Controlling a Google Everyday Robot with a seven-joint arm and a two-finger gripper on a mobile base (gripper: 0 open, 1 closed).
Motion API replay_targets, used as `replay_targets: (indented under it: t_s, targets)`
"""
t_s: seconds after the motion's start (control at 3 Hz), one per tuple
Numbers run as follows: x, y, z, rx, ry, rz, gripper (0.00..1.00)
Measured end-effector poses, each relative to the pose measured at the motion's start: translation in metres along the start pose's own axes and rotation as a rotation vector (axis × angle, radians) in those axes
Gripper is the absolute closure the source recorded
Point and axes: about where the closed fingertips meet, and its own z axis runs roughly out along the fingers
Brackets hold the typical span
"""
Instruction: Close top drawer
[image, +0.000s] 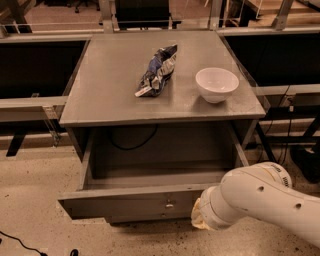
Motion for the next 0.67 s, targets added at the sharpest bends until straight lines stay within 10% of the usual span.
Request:
replay_targets:
  t_s: [0.67]
  targets:
    - [-0.0004, -0.0006, 0.0004, 0.001, 0.0, 0.006, 0.36]
